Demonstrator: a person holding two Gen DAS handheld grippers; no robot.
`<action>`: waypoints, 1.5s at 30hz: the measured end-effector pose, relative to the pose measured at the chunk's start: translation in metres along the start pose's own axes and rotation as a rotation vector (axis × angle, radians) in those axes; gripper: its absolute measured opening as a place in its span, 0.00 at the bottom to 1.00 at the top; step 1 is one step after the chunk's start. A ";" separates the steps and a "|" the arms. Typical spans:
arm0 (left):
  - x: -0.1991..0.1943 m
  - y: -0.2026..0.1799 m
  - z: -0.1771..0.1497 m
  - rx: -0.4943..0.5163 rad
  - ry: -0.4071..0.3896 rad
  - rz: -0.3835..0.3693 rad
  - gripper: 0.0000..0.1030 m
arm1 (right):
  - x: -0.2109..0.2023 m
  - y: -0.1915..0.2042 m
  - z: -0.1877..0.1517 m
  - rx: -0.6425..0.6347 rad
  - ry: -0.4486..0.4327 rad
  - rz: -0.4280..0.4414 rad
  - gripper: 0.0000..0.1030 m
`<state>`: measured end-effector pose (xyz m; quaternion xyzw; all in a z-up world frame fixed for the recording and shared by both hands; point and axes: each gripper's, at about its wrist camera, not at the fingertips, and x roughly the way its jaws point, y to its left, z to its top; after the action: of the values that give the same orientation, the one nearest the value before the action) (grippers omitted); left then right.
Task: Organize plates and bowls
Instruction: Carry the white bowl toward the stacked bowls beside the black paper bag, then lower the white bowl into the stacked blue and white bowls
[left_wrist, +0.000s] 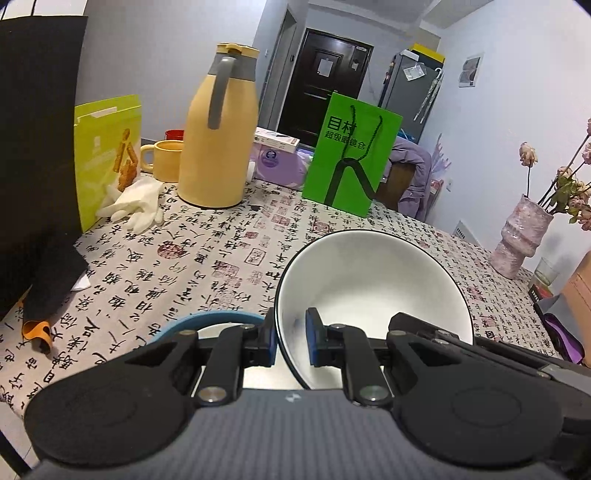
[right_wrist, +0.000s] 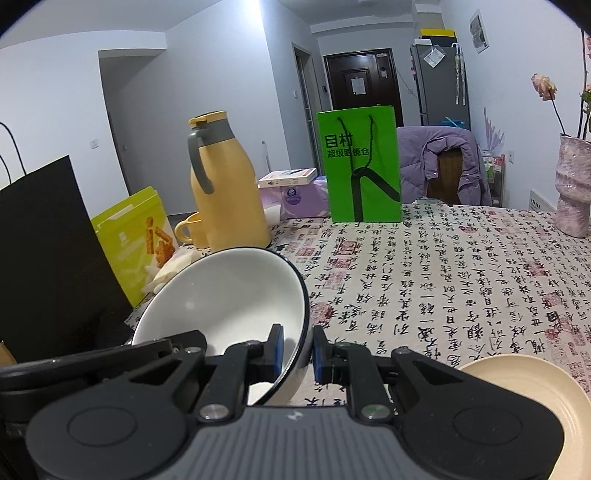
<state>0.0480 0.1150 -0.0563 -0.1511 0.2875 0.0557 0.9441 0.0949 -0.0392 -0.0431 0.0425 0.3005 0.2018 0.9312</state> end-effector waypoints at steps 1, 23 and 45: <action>0.000 0.001 0.000 -0.002 0.000 0.002 0.14 | 0.000 0.002 -0.001 -0.002 0.002 0.002 0.15; -0.001 0.033 -0.012 -0.042 0.024 0.044 0.14 | 0.022 0.024 -0.014 -0.027 0.052 0.045 0.15; 0.010 0.063 -0.028 -0.074 0.066 0.088 0.14 | 0.050 0.042 -0.032 -0.076 0.122 0.089 0.15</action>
<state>0.0297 0.1658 -0.1000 -0.1747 0.3226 0.1027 0.9246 0.0989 0.0178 -0.0878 0.0079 0.3467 0.2567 0.9021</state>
